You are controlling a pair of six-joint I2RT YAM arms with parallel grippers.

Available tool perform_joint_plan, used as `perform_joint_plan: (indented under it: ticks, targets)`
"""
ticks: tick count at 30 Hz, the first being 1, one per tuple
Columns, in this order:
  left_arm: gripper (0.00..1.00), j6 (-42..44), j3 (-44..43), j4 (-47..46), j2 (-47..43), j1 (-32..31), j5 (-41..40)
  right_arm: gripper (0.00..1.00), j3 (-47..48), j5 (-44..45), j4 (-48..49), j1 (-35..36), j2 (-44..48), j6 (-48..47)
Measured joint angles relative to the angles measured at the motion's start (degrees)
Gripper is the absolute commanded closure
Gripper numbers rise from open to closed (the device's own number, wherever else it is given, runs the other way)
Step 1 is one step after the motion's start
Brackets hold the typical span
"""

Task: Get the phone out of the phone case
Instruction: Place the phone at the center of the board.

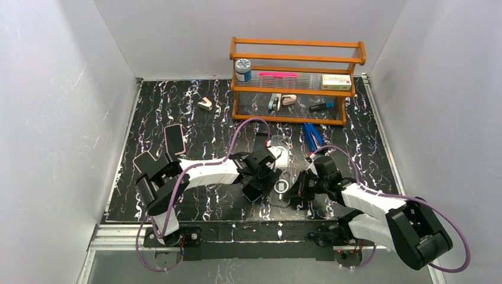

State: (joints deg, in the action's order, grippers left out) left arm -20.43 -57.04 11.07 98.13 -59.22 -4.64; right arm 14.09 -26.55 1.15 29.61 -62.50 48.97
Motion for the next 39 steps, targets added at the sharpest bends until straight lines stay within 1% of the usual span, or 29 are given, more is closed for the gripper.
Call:
perform_joint_plan:
  ticks: [3, 8, 13, 18, 20, 23, 24, 27, 29, 30, 34, 37, 39]
  targets:
    - [0.40, 0.6, 0.0, -0.5, 0.1, 0.1, 0.5, 0.96, 0.0, -0.2, 0.3, 0.0, -0.3, -0.3]
    - [0.57, -2.1, 1.9, -2.1, -1.2, 0.2, -0.9, 0.97, 0.0, -0.6, 0.4, 0.1, -0.5, -0.8]
    - [0.61, -8.6, 5.5, -1.6, -4.7, 0.2, -4.9, 0.97, 0.0, -0.9, 0.4, 0.4, -0.9, -1.0]
    - [0.54, -14.2, 8.4, 0.4, -7.8, 0.2, -8.7, 0.96, 0.0, -1.0, 0.4, 0.4, -1.0, -1.1]
    - [0.47, -15.6, 8.4, 0.7, -7.8, 0.2, -9.7, 0.94, 0.0, -1.0, 0.4, 0.4, -1.0, -1.1]
    - [0.42, -17.0, 8.1, 0.7, -7.4, 0.2, -10.6, 0.88, 0.0, -1.1, 0.8, 0.4, -1.5, -0.9]
    - [0.39, -17.4, 7.8, 0.7, -7.1, 0.2, -10.9, 0.86, 0.0, -1.2, 1.0, 0.5, -1.7, -0.8]
    - [0.35, -18.4, 6.6, 0.5, -5.8, 0.2, -11.9, 0.78, 0.0, -1.5, 1.6, 0.5, -2.0, -0.4]
    - [0.27, -18.9, 5.7, 0.2, -4.8, 0.2, -12.4, 0.72, 0.0, -1.7, 2.1, 0.6, -2.1, 0.2]
    - [0.25, -19.2, 5.3, -0.2, -4.3, 0.2, -12.6, 0.69, 0.0, -1.7, 2.2, 0.7, -2.2, 0.4]
    - [0.22, -20.6, 4.8, -1.7, -3.5, 0.2, -13.0, 0.59, 0.2, -2.1, 2.8, 0.9, -3.2, 1.5]
    - [0.14, -22.0, 4.6, -2.6, -3.1, 0.2, -13.6, 0.52, 0.9, -1.9, 3.1, 1.2, -3.6, 2.1]
    - [0.10, -23.2, 4.5, -3.2, -3.1, 0.2, -13.8, 0.44, 1.2, -1.7, 2.9, 1.2, -3.5, 2.2]
